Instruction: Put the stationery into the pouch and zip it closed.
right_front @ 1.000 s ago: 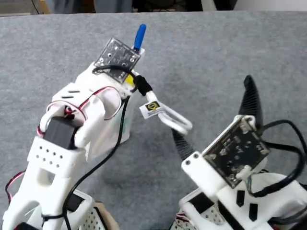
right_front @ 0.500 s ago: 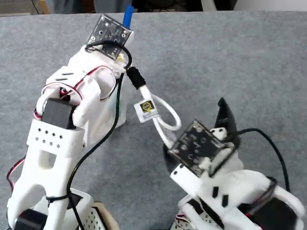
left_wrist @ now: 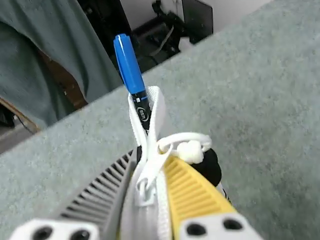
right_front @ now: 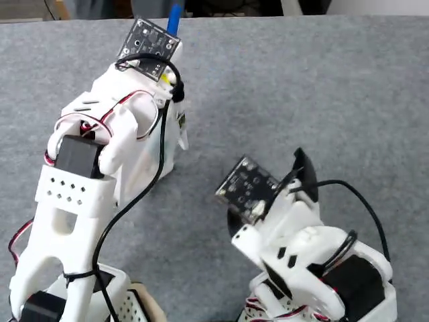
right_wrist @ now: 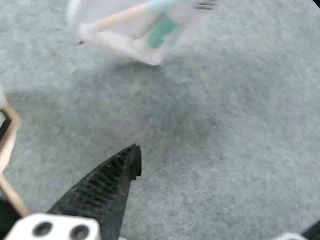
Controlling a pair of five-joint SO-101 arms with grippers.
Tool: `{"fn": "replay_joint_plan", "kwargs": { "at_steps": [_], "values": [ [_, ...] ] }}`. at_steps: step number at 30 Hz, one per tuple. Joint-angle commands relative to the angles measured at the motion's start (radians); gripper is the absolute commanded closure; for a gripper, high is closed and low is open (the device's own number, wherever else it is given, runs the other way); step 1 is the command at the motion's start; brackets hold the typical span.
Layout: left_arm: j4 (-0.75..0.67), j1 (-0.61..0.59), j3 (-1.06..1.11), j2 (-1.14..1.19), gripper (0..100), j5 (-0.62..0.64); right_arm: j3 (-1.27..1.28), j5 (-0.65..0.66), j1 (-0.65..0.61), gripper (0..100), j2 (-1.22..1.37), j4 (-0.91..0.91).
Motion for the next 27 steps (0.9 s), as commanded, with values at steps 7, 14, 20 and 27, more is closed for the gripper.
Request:
{"fn": "replay_joint_plan", "kwargs": {
  "at_steps": [7,14,20,27],
  "values": [
    [0.203,0.056,-0.061,-0.101,97,0.097,-0.110,-0.002,0.092,45.3,0.005,-0.285],
    [0.322,0.239,-0.001,-0.336,97,0.101,-0.099,-0.002,0.198,45.3,0.010,-0.514],
    [0.327,0.217,0.137,-0.399,97,0.160,-0.005,0.058,0.259,45.3,0.044,-0.614],
    [0.325,0.173,0.194,-0.411,97,0.163,0.004,0.331,0.256,45.3,-0.013,-0.450]
  ]
}}
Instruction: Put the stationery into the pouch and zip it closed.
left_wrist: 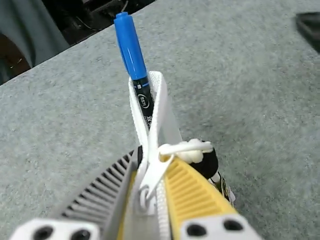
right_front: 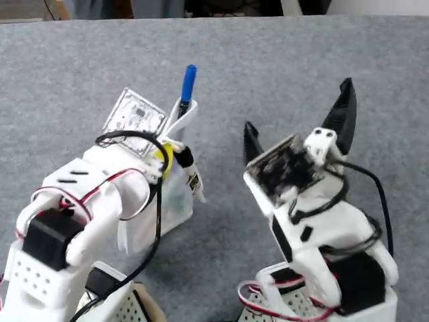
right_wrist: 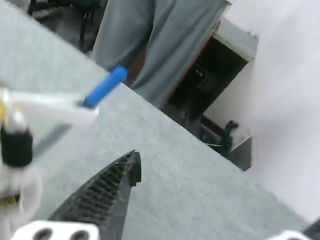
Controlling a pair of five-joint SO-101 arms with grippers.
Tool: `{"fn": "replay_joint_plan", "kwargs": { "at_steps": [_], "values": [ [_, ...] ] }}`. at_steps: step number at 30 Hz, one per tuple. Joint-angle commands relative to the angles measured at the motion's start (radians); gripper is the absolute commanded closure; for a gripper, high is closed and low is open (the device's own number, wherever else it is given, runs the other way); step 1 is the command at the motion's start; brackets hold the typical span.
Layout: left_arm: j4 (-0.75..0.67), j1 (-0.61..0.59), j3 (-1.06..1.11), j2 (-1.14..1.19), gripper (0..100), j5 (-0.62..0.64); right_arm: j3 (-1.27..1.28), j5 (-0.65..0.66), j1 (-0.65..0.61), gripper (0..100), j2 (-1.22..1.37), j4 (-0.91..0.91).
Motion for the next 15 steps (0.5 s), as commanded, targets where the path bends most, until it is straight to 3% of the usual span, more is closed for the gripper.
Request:
{"fn": "replay_joint_plan", "kwargs": {
  "at_steps": [1,7,12,15],
  "values": [
    [-0.003,-0.008,-0.001,-0.005,97,0.011,-0.005,0.144,0.003,45.3,-0.016,0.110],
    [-0.003,-0.004,-0.007,-0.002,97,0.011,-0.007,0.310,-0.110,45.3,-0.081,0.338],
    [-0.005,-0.004,-0.008,0.002,97,0.009,0.004,0.315,-0.170,45.3,-0.113,0.545],
    [-0.017,-0.004,-0.007,0.005,97,0.011,0.050,0.292,-0.167,45.4,-0.120,0.560]
  ]
}}
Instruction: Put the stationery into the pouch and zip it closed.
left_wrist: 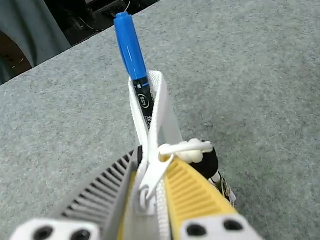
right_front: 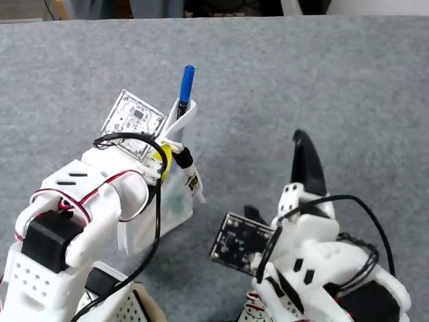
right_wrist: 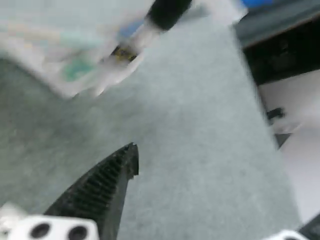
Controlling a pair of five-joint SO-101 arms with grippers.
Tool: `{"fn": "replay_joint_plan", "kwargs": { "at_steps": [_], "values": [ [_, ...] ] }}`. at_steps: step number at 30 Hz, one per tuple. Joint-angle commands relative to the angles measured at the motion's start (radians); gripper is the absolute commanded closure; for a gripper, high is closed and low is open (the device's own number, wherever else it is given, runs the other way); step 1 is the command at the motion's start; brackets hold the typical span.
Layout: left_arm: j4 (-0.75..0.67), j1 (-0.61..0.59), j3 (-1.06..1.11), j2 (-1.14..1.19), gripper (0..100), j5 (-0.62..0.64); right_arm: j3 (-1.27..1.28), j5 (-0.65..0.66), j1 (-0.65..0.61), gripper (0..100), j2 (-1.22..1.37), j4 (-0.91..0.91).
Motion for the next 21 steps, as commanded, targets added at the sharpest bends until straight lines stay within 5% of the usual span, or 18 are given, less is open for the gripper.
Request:
{"fn": "replay_joint_plan", "kwargs": {
  "at_steps": [1,21],
  "values": [
    [-0.017,-0.001,-0.010,0.003,97,0.009,0.047,-0.017,-0.008,45.4,-0.002,0.023],
    [-0.014,-0.008,-0.010,-0.006,97,0.009,0.110,-0.003,-0.009,45.3,0.005,0.005]
  ]
}}
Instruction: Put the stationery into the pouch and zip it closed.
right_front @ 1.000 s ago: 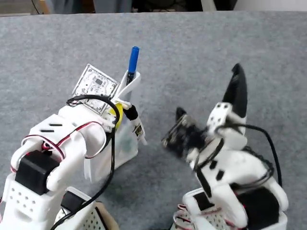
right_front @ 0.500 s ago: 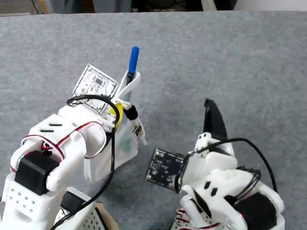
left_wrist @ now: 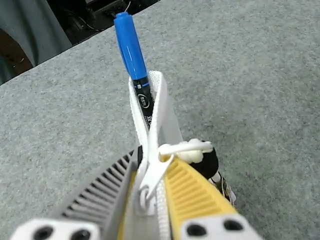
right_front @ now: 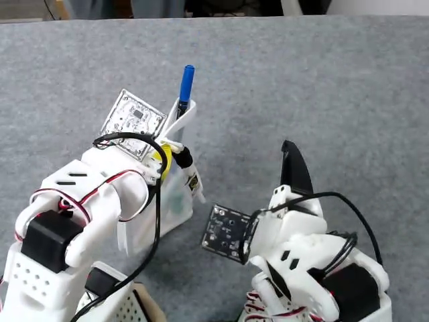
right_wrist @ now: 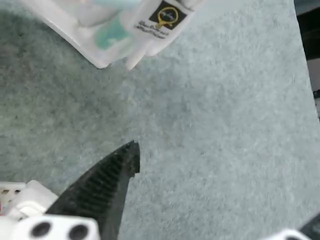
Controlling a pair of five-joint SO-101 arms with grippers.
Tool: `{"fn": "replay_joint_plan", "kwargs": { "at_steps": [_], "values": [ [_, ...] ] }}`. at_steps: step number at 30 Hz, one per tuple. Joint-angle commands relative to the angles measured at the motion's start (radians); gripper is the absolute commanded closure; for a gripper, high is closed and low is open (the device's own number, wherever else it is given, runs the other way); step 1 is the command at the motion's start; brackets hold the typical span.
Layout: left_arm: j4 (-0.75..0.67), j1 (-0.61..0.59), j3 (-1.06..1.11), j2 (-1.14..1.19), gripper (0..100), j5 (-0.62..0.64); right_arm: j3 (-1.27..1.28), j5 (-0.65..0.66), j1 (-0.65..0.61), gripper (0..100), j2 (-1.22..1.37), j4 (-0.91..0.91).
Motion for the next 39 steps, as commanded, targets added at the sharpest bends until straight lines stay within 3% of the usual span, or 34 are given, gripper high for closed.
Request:
{"fn": "replay_joint_plan", "kwargs": {
  "at_steps": [1,14,24,28,33,39],
  "values": [
    [-0.014,-0.008,-0.010,-0.008,97,0.009,-0.012,-0.003,-0.008,45.3,0.005,0.000],
    [-0.012,-0.010,-0.010,-0.008,97,0.006,0.002,-0.011,0.003,45.3,0.008,-0.003],
    [-0.011,-0.010,-0.010,-0.009,97,0.009,-0.002,-0.259,0.143,45.4,0.206,-0.184],
    [-0.011,-0.004,-0.010,-0.009,97,0.009,-0.199,-0.382,0.163,45.4,0.409,-0.144],
    [-0.012,0.002,-0.010,-0.009,97,0.005,-0.622,-0.532,0.163,45.4,0.673,0.023],
    [0.009,0.073,-0.010,-0.020,97,-0.025,-0.923,-0.706,0.210,45.4,0.819,0.021]
  ]
}}
